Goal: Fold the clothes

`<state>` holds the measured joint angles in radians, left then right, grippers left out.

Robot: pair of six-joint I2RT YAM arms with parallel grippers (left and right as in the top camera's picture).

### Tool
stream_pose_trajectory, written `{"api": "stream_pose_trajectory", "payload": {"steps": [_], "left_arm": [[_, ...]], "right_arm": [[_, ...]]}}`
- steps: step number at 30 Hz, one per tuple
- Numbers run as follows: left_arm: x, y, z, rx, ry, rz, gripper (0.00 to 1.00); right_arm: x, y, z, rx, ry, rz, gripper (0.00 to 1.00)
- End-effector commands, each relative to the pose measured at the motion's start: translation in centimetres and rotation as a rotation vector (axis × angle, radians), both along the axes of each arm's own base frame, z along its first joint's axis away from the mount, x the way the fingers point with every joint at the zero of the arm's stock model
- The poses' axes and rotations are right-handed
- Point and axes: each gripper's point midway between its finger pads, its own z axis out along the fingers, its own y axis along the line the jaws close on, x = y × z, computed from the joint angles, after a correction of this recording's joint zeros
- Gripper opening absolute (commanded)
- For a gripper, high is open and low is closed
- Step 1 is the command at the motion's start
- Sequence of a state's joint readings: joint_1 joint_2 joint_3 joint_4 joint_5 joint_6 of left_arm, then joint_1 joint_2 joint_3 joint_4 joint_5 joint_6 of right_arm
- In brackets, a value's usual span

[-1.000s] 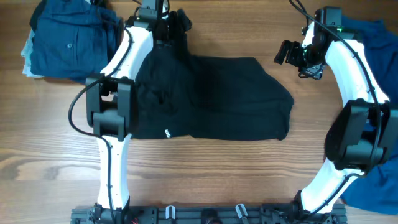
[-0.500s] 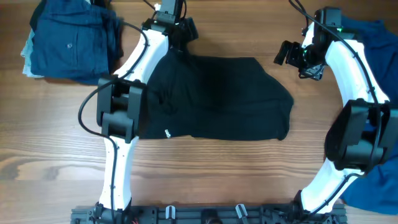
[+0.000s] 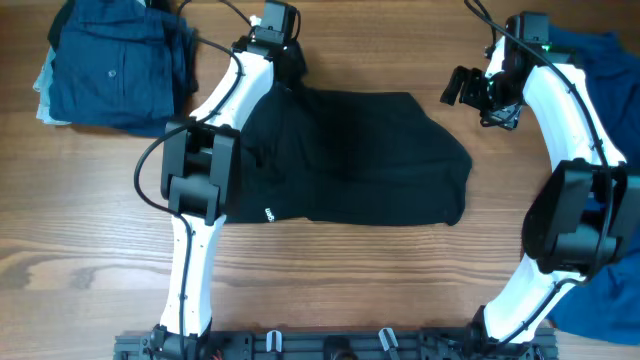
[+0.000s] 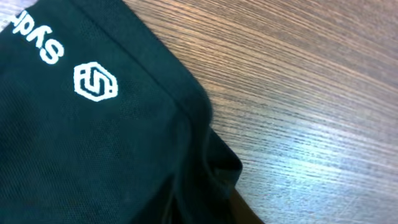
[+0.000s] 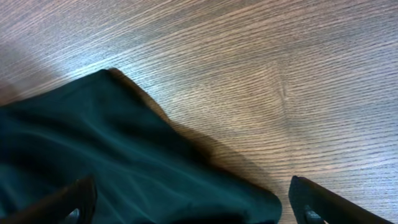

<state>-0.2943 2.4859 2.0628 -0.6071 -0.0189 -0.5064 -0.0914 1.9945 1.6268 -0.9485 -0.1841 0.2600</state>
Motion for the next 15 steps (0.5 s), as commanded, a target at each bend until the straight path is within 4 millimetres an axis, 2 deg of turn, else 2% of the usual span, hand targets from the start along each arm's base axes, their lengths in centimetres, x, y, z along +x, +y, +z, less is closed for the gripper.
{"api": "stream_pose_trajectory", "payload": {"steps": [1,6,9,11,12,15], "left_arm": [[0.5,0.6,0.3,0.024,-0.016,0.013,0.04],[0.5,0.6,0.9,0.022,-0.019,0.014,0.04],[0.2,0.7,2.3,0.021,-0.023,0.014,0.04],[0.2,0.7,3.9,0.015,-0.041,0.014,0.04],[0.0,0.8,5.0,0.014,-0.049,0.014,0.04],[-0.3,0.9,5.4,0.016,-0.041,0.015,0.04]], "right_arm": [[0.8,0.4,0.1,0.019,-0.023,0.004,0.99],[2.4,1.3,0.8,0.070,-0.097,0.024,0.99],[2.5,1.8,0.2,0.100,-0.088,0.036,0.99],[2.6,2.4,-1.2,0.137,-0.064,0.047,0.99],[2.5,3.1,-2.9,0.180,-0.028,0.055,0.99],[2.4,3.7,-5.2,0.223,0.015,0.055,0.98]]}}
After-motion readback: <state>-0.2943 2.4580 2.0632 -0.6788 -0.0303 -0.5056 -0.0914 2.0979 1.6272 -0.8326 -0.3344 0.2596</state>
